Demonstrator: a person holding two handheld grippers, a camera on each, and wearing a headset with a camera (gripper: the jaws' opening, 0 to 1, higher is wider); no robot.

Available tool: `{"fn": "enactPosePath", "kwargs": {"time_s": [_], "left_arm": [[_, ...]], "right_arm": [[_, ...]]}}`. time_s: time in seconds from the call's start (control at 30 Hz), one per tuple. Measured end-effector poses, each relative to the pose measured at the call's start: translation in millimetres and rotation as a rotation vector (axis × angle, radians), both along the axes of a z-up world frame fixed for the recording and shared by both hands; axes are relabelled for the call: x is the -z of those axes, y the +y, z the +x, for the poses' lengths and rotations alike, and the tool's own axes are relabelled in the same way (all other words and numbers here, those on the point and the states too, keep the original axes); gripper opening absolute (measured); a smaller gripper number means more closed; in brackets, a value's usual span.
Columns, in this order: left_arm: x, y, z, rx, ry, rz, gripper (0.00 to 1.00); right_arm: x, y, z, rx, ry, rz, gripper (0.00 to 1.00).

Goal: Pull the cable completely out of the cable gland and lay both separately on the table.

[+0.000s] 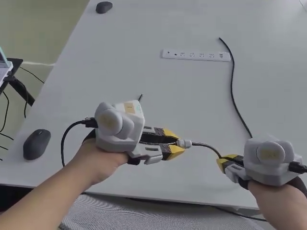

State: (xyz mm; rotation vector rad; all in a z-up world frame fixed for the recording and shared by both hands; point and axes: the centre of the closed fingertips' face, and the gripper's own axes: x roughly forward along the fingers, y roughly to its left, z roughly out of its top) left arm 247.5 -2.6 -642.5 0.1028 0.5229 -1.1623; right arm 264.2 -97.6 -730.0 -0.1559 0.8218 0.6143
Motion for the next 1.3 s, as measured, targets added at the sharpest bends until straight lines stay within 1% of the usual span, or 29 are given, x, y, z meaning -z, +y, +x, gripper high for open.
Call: {"fn": "enactPosePath", "kwargs": {"time_s": [0.07,0.13,0.27,0.37,0.47,0.53,0.57,0.63,0.67,0.7,0.73,0.77,0.8,0.83,0.87,0.97,1.0,1.07,1.1,1.13,1.2,1.23,1.27,1.3], "left_arm": [[1.3,1.2,0.5,-0.002,0.001,0.005,0.15],[1.1,1.9,0.5,-0.004,0.002,0.005,0.15],[0.6,3.8,2.4,-0.010,0.005,0.004,0.15],[1.1,6.7,4.7,-0.013,0.005,0.011,0.15],[0.0,8.2,5.7,-0.010,0.005,0.013,0.15],[-0.1,8.3,6.0,-0.009,0.004,0.016,0.15],[-0.4,8.2,6.6,-0.011,0.006,0.012,0.15],[-0.6,7.7,6.8,-0.011,0.006,0.011,0.15],[-0.1,7.5,6.8,-0.010,0.006,0.011,0.15],[0.0,7.1,6.5,-0.009,0.007,0.011,0.15],[0.1,6.5,5.8,-0.007,0.007,0.010,0.15],[0.2,6.3,5.5,-0.005,0.007,0.009,0.15],[0.6,6.1,5.0,-0.004,0.008,0.010,0.15],[0.8,6.1,4.7,-0.003,0.008,0.010,0.15],[0.9,6.2,4.5,-0.003,0.010,0.009,0.15],[1.5,6.0,3.7,-0.001,0.012,0.011,0.15],[1.9,5.9,3.4,0.000,0.014,0.014,0.15],[1.6,6.0,3.3,0.002,0.014,0.015,0.15],[1.4,5.7,3.2,0.003,0.014,0.014,0.15],[1.2,5.3,3.2,0.005,0.013,0.015,0.15],[1.7,5.1,3.2,0.008,0.014,0.018,0.15],[1.8,4.8,2.8,0.010,0.013,0.020,0.15],[1.7,4.4,2.5,0.012,0.012,0.020,0.15],[1.8,4.2,2.4,0.011,0.014,0.019,0.15]], "right_arm": [[0.4,0.2,0.2,-0.013,-0.007,-0.006,0.00],[-1.0,0.5,-0.1,-0.027,-0.028,-0.015,0.00],[-3.8,1.2,-1.6,-0.048,-0.052,-0.027,0.01],[-6.5,0.6,-4.8,-0.048,-0.059,-0.018,0.01],[-10.8,0.9,-9.5,-0.051,-0.069,0.002,0.04],[-15.8,2.3,-11.7,-0.065,-0.079,0.017,0.09],[-19.6,1.6,-12.3,-0.078,-0.090,0.010,0.11],[-26.5,1.4,-12.9,-0.088,-0.101,0.014,0.15],[-33.4,3.2,-12.5,-0.098,-0.107,0.025,0.19],[-39.7,7.9,-14.3,-0.113,-0.095,0.046,0.24],[-45.6,10.6,-13.3,-0.113,-0.100,0.063,0.25],[-52.7,13.0,-11.2,-0.120,-0.121,0.069,0.24],[-59.6,16.2,-10.2,-0.134,-0.134,0.062,0.24],[-63.0,18.2,-9.4,-0.144,-0.141,0.054,0.24],[-69.6,22.8,-6.1,-0.168,-0.169,0.039,0.24],[-77.5,32.0,-3.3,-0.216,-0.201,0.013,0.25],[-80.2,36.8,-2.0,-0.249,-0.220,-0.004,0.25],[-80.7,42.8,-1.9,-0.297,-0.237,-0.042,0.24],[-81.1,45.0,-1.7,-0.311,-0.245,-0.052,0.24],[-81.9,49.7,-2.5,-0.333,-0.255,-0.054,0.24],[-83.6,56.1,-4.4,-0.339,-0.246,-0.034,0.23],[-85.7,61.2,-5.7,-0.363,-0.261,-0.024,0.22],[-86.7,63.9,-5.9,-0.387,-0.278,-0.031,0.21],[-84.0,64.2,-5.4,-0.419,-0.293,-0.079,0.20]]}}
